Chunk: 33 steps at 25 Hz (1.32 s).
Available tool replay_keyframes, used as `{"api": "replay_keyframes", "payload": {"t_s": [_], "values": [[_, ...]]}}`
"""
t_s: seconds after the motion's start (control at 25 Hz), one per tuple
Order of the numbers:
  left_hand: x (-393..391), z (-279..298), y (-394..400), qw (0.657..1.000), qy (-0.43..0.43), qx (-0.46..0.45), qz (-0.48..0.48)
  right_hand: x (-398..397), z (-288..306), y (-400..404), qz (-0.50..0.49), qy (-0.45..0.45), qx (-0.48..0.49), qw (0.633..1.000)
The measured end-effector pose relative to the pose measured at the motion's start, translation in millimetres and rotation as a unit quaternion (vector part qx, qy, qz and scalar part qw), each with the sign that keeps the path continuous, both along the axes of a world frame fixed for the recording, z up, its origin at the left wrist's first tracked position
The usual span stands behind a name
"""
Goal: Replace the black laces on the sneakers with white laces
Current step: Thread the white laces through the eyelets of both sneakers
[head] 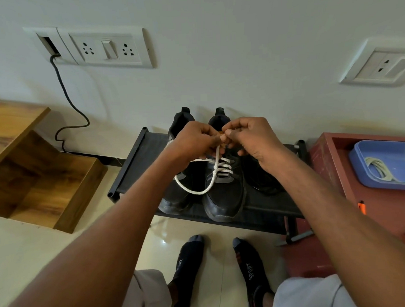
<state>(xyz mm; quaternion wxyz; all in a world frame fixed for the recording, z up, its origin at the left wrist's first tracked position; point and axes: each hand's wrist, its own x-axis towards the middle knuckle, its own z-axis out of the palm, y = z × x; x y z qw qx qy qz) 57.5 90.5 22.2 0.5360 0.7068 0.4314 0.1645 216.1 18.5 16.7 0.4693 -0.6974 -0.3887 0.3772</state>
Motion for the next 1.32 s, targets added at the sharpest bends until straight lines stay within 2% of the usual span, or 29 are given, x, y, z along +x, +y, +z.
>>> {"api": "replay_keyframes", "payload": {"t_s": [0.04,0.08,0.12,0.16,0.2,0.28,0.4,0.48,0.56,1.0,1.32], "values": [[0.7,-3.0,0.7,1.000,-0.004,-0.005,0.017,0.8,-4.9,0.9,0.003,-0.067,-0.004,0.998],[1.8,-6.7,0.5,0.999,-0.007,-0.003,0.035,2.7,-9.3,1.3,0.024,-0.187,-0.017,0.982],[3.7,-10.6,-1.2,0.999,-0.009,0.007,0.050,4.2,-14.4,0.1,0.065,-0.318,-0.048,0.945],[5.3,-15.5,-3.1,0.998,-0.003,0.031,0.054,2.8,-18.6,-2.1,0.112,-0.400,-0.080,0.906],[6.3,-20.5,-5.0,0.996,0.015,0.074,0.049,0.2,-20.8,-4.4,0.146,-0.421,-0.107,0.889],[7.8,-29.7,-7.8,0.982,0.067,0.171,0.034,-0.9,-23.5,-5.4,0.161,-0.388,-0.111,0.901],[10.8,-33.1,-9.0,0.960,0.133,0.244,0.018,7.4,-21.2,-3.7,0.104,-0.328,-0.083,0.935],[17.7,-30.6,-9.9,0.933,0.202,0.299,0.003,14.1,-21.7,-2.8,0.047,-0.244,-0.075,0.966],[26.7,-28.2,-14.1,0.913,0.247,0.323,-0.012,16.8,-23.3,-3.4,0.019,-0.207,-0.069,0.976],[25.6,-21.3,-12.5,0.929,0.256,0.265,-0.044,17.0,-21.3,-0.2,0.049,-0.191,-0.084,0.977],[32.0,-35.2,-13.6,0.951,0.218,0.217,-0.029,13.2,-20.7,-0.5,0.035,-0.184,-0.083,0.979]]}}
